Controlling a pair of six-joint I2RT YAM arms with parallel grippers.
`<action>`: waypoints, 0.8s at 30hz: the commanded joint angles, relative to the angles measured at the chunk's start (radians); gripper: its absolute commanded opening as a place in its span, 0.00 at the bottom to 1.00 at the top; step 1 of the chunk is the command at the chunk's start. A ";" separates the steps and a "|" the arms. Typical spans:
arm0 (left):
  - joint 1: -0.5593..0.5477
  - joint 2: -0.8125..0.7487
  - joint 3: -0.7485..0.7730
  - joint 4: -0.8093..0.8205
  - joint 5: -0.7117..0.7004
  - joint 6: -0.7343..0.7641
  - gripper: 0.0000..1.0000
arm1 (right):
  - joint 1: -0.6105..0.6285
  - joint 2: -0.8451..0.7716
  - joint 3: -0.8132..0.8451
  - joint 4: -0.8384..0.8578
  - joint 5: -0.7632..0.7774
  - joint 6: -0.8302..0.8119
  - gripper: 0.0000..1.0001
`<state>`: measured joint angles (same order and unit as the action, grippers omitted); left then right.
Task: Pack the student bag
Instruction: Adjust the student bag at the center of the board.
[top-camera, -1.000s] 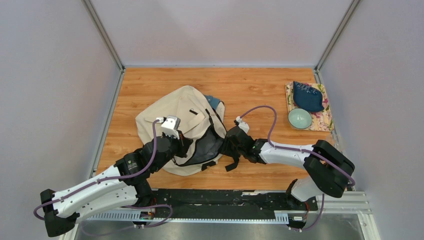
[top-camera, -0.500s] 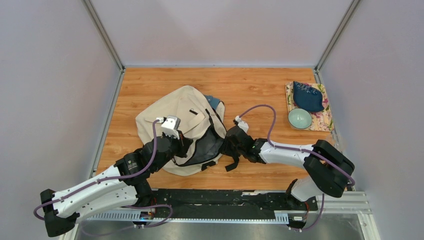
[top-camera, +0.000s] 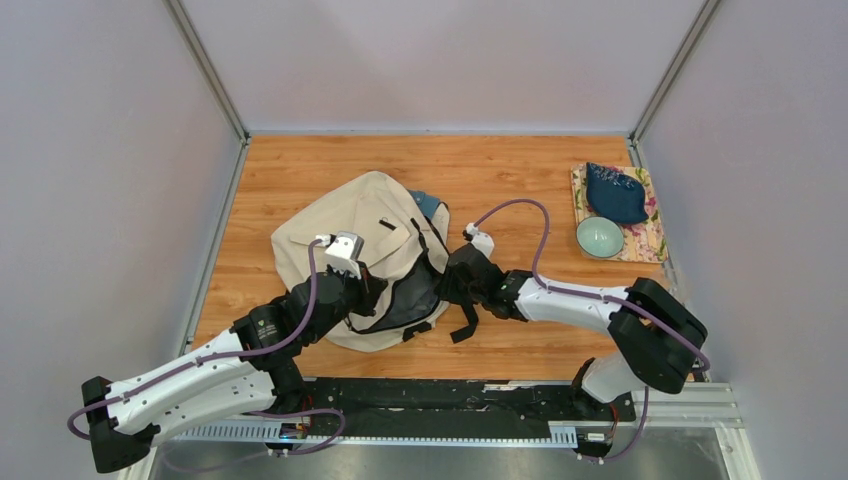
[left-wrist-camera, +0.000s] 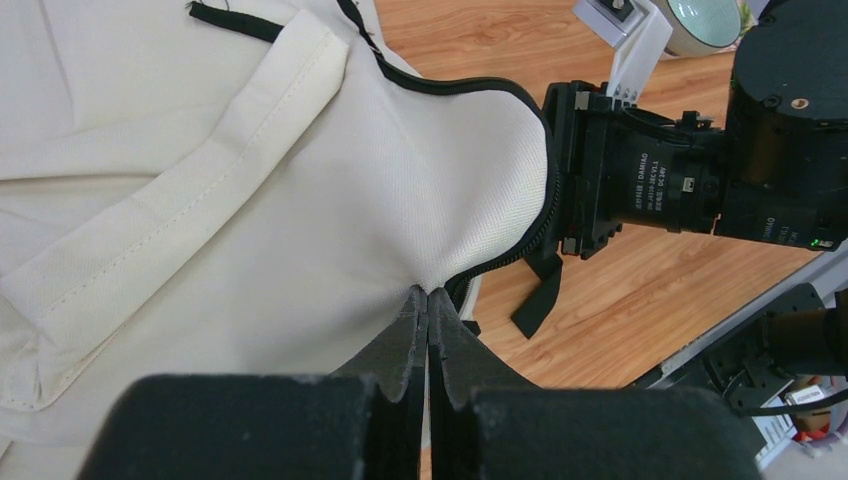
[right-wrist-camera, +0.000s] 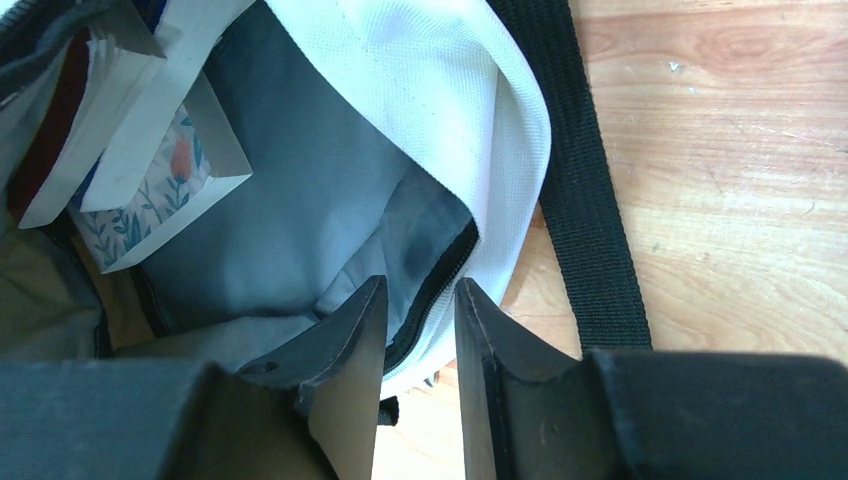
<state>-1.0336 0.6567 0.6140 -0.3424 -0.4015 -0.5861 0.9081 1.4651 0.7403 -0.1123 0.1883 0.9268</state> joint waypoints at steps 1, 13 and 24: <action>-0.003 -0.008 0.010 0.019 0.012 -0.009 0.00 | -0.005 0.043 0.050 0.019 0.005 -0.010 0.33; -0.005 -0.012 -0.002 0.019 0.010 -0.008 0.00 | -0.005 -0.014 0.015 0.014 0.010 0.029 0.00; -0.003 0.055 -0.046 0.065 0.104 0.014 0.00 | 0.005 -0.295 -0.114 -0.082 0.065 0.096 0.00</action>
<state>-1.0336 0.6868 0.5911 -0.3271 -0.3603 -0.5819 0.9115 1.2469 0.6575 -0.1478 0.1894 0.9863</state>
